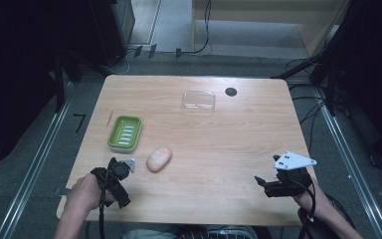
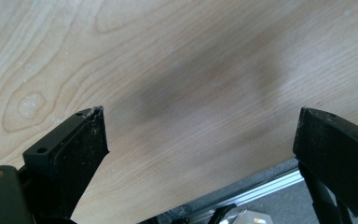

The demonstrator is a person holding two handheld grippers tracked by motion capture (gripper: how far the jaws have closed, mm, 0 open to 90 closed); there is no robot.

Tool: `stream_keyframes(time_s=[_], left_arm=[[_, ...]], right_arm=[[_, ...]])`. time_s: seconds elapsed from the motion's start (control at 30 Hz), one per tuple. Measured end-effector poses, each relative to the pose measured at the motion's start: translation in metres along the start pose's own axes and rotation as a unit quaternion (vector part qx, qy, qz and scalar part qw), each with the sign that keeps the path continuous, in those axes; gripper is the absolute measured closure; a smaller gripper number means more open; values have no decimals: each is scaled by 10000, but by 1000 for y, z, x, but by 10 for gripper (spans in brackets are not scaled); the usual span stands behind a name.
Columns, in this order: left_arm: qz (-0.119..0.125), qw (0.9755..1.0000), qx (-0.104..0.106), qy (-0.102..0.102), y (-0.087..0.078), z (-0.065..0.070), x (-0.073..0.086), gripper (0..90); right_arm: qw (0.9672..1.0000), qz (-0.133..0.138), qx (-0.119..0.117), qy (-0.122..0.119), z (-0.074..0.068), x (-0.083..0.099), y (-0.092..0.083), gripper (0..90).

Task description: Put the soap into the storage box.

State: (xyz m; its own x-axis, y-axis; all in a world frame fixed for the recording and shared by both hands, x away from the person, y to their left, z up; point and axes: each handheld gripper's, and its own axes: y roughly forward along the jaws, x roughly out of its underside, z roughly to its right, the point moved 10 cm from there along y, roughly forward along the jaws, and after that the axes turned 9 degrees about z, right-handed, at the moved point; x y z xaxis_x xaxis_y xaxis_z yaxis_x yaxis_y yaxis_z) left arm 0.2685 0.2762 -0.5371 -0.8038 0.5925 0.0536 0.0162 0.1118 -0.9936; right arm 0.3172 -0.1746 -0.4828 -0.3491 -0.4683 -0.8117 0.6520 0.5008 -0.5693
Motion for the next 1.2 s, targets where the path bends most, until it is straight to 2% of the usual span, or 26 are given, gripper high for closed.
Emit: stream_keyframes(time_s=[0.33, 0.5, 0.7, 0.97, 1.2], left_arm=[[99, 9999, 121, -18, 0, 3, -3, 19], [283, 9994, 217, -15, -2, 6, -9, 9], [379, 9991, 205, -13, -4, 6, -14, 0], [383, 9988, 288, 100, -6, 11, -19, 0], [522, 9980, 316, 168, -13, 15, -30, 0]], right_arm=[[10000, -4, -1, -72, -1, -1, 1, 134], [10000, -14, 8, -80, -2, -1, 0, 134], [10000, -22, 22, -58, -1, 0, 0, 134], [10000, -32, 13, -47, -1, 0, 0, 134], [10000, -42, 1, -59, -2, -1, 1, 134]])
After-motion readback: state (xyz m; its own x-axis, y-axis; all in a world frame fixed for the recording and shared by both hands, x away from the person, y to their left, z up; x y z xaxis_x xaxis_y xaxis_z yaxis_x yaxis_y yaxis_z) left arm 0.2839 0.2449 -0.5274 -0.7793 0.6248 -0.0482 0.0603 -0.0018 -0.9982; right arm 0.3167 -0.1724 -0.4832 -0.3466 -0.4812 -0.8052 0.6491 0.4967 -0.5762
